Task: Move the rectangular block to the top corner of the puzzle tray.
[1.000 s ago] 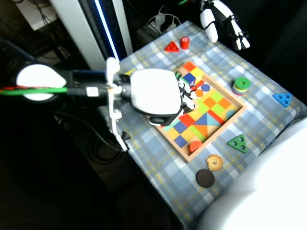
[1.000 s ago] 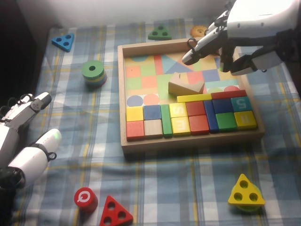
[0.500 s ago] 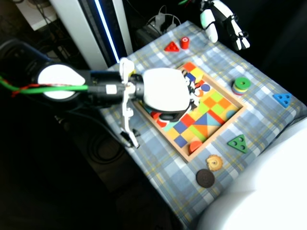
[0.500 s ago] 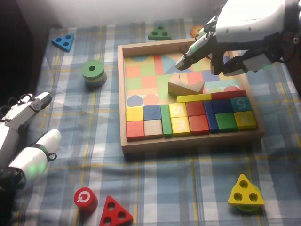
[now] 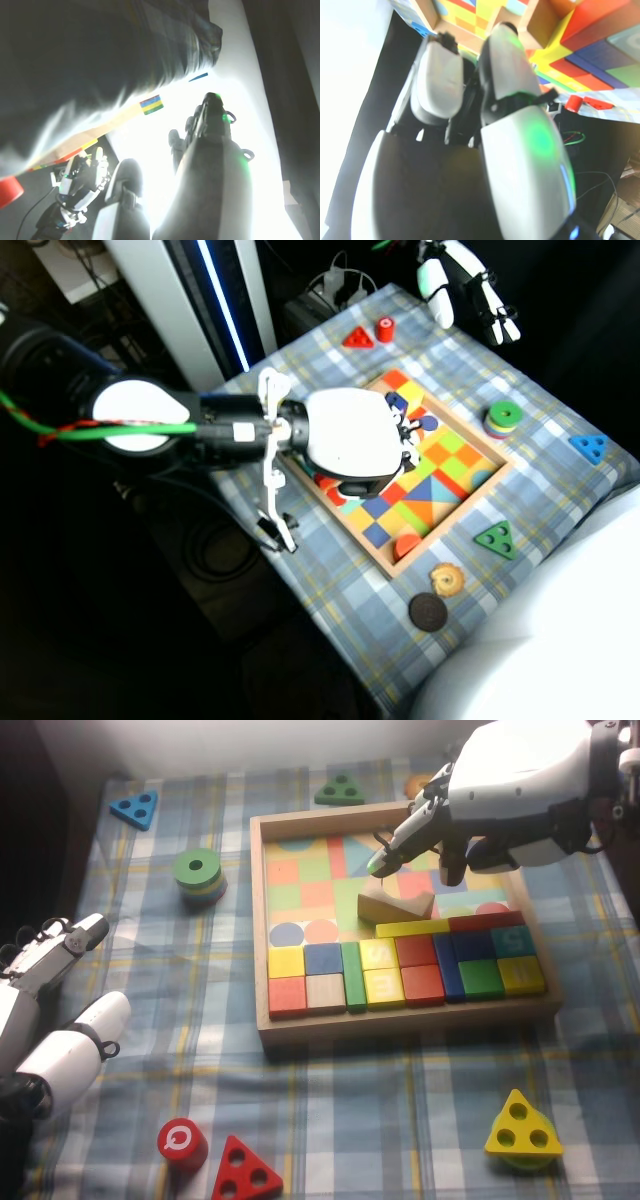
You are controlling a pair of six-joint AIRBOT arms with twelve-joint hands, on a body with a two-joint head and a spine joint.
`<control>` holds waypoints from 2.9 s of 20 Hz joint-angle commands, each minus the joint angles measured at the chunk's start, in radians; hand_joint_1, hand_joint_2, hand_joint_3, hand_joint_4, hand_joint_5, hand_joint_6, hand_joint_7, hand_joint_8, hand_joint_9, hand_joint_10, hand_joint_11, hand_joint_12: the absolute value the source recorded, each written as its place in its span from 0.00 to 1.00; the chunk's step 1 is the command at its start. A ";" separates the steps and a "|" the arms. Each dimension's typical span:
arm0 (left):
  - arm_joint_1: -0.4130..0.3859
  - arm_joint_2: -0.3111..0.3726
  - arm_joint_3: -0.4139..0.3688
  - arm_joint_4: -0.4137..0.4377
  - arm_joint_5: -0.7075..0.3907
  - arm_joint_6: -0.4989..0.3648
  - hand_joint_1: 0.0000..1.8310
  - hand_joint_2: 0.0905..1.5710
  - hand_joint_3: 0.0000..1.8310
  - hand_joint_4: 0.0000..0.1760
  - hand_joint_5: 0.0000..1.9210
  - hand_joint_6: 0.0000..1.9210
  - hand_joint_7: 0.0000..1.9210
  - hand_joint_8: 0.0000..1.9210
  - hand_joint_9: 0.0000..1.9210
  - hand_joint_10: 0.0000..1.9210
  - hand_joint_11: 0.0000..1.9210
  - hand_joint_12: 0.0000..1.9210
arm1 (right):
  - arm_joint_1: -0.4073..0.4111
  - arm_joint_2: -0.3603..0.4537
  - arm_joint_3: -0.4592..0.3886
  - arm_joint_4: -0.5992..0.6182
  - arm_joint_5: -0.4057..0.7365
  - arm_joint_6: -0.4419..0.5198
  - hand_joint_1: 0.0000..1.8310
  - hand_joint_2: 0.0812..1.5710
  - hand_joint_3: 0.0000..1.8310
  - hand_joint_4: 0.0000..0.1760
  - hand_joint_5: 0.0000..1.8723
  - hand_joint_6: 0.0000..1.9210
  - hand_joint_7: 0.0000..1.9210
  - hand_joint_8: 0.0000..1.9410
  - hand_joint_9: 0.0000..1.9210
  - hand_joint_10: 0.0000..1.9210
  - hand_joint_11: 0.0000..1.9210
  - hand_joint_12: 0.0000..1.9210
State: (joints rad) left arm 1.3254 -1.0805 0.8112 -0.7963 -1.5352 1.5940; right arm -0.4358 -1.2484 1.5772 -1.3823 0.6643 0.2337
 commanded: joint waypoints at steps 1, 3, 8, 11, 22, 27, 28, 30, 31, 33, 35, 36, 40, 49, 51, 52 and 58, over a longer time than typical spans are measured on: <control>-0.005 0.007 0.004 0.041 -0.114 -0.009 0.31 0.87 0.00 0.32 0.17 0.00 0.07 0.00 0.02 0.00 0.00 0.00 | 0.002 -0.007 0.003 0.046 0.030 0.001 0.85 0.75 0.00 0.00 0.32 0.00 0.68 1.00 0.78 1.00 0.81 1.00; -0.005 0.007 0.004 0.040 -0.114 -0.009 0.31 0.87 0.00 0.32 0.18 0.00 0.07 0.00 0.02 0.00 0.00 0.00 | -0.003 -0.010 0.003 0.035 0.027 0.001 0.88 0.73 0.00 0.10 0.33 0.00 0.67 1.00 0.77 1.00 0.80 1.00; -0.004 0.008 0.003 0.040 -0.113 -0.010 0.32 0.87 0.00 0.37 0.17 0.00 0.07 0.00 0.01 0.00 0.00 0.00 | -0.008 -0.015 0.000 0.006 0.019 0.001 0.92 0.71 0.00 0.07 0.35 0.00 0.68 1.00 0.79 1.00 0.81 1.00; -0.004 0.008 0.003 0.040 -0.111 -0.010 0.32 0.87 0.00 0.31 0.18 0.00 0.08 0.00 0.02 0.00 0.00 0.00 | -0.008 -0.014 0.000 -0.014 0.004 0.001 0.91 0.71 0.00 0.13 0.36 0.00 0.70 1.00 0.80 1.00 0.82 1.00; -0.003 0.008 0.002 0.040 -0.101 -0.012 0.31 0.87 0.00 0.29 0.18 0.00 0.08 0.00 0.02 0.00 0.00 0.00 | 0.006 0.039 -0.009 -0.043 -0.065 0.001 0.87 0.73 0.00 0.00 0.30 0.00 0.71 1.00 0.81 1.00 0.84 1.00; -0.003 0.007 0.003 0.040 -0.101 -0.014 0.32 0.87 0.00 0.13 0.19 0.00 0.08 0.00 0.03 0.00 0.00 0.00 | 0.017 0.042 -0.008 -0.068 -0.086 0.001 0.85 0.74 0.00 0.13 0.30 0.00 0.70 1.00 0.79 1.00 0.80 1.00; -0.003 0.007 0.003 0.040 -0.101 -0.014 0.32 0.87 0.00 0.14 0.19 0.00 0.08 0.00 0.03 0.00 0.00 0.00 | 0.020 0.045 -0.008 -0.068 -0.087 0.001 0.85 0.74 0.00 0.06 0.30 0.00 0.69 1.00 0.79 1.00 0.80 1.00; -0.001 0.008 0.002 0.040 -0.101 -0.015 0.30 0.87 0.00 0.17 0.19 0.00 0.08 0.00 0.02 0.00 0.00 0.00 | 0.030 0.051 -0.009 -0.069 -0.089 0.000 0.85 0.74 0.00 0.08 0.30 0.00 0.69 1.00 0.79 1.00 0.80 1.00; -0.001 0.008 0.003 0.040 -0.100 -0.017 0.30 0.87 0.00 0.15 0.18 0.00 0.08 0.00 0.02 0.00 0.00 0.00 | 0.033 0.055 -0.009 -0.071 -0.095 0.000 0.84 0.74 0.00 0.28 0.30 0.00 0.69 1.00 0.78 1.00 0.79 1.00; -0.001 0.007 0.003 0.040 -0.099 -0.017 0.32 0.87 0.00 0.20 0.19 0.00 0.08 0.00 0.03 0.00 0.00 0.00 | 0.036 0.062 -0.009 -0.075 -0.101 0.000 0.85 0.75 0.00 0.07 0.28 0.00 0.66 1.00 0.77 1.00 0.78 1.00; 0.000 0.007 0.003 0.040 -0.099 -0.018 0.32 0.87 0.00 0.19 0.19 0.00 0.08 0.00 0.03 0.00 0.00 0.00 | 0.045 0.066 -0.010 -0.083 -0.112 -0.008 0.87 0.74 0.00 0.00 0.29 0.00 0.66 1.00 0.76 1.00 0.78 1.00; 0.000 0.007 0.003 0.040 -0.098 -0.018 0.31 0.87 0.00 0.15 0.19 0.00 0.09 0.00 0.03 0.00 0.00 0.00 | 0.049 0.067 -0.012 -0.082 -0.116 -0.014 0.87 0.74 0.00 0.06 0.28 0.00 0.62 1.00 0.74 1.00 0.76 1.00; 0.001 0.008 0.003 0.040 -0.099 -0.020 0.34 0.87 0.00 0.13 0.18 0.00 0.08 0.00 0.02 0.00 0.00 0.00 | 0.056 0.068 -0.064 -0.025 -0.117 -0.065 0.90 0.74 0.00 0.00 0.29 0.00 0.64 1.00 0.76 1.00 0.78 1.00; 0.004 0.013 0.002 0.039 -0.098 -0.020 0.32 0.87 0.00 0.13 0.18 0.00 0.08 0.00 0.02 0.00 0.00 0.00 | 0.056 0.200 -0.212 -0.013 -0.158 -0.110 0.86 0.76 0.00 0.19 0.29 0.00 0.55 1.00 0.68 1.00 0.72 1.00; 0.004 0.014 0.000 0.039 -0.098 -0.020 0.30 0.88 0.00 0.16 0.18 0.00 0.08 0.00 0.03 0.00 0.00 0.00 | 0.056 0.214 -0.226 -0.013 -0.167 -0.115 0.86 0.75 0.00 0.00 0.29 0.00 0.59 1.00 0.71 1.00 0.74 1.00; 0.004 0.014 -0.002 0.040 -0.100 -0.020 0.30 0.87 0.00 0.13 0.18 0.00 0.08 0.00 0.03 0.00 0.00 0.00 | 0.056 0.215 -0.227 -0.013 -0.171 -0.115 0.85 0.75 0.00 0.00 0.28 0.00 0.59 1.00 0.71 1.00 0.75 1.00; 0.004 0.014 -0.003 0.040 -0.100 -0.020 0.30 0.87 0.00 0.23 0.19 0.00 0.09 0.00 0.03 0.00 0.00 0.00 | 0.038 0.214 -0.219 -0.030 -0.180 -0.115 0.82 0.77 0.01 0.13 0.28 0.00 0.61 1.00 0.72 1.00 0.72 1.00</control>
State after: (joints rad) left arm 1.3296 -1.0737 0.8089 -0.7959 -1.5185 1.5799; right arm -0.4046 -1.0340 1.3571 -1.4464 0.4721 0.1276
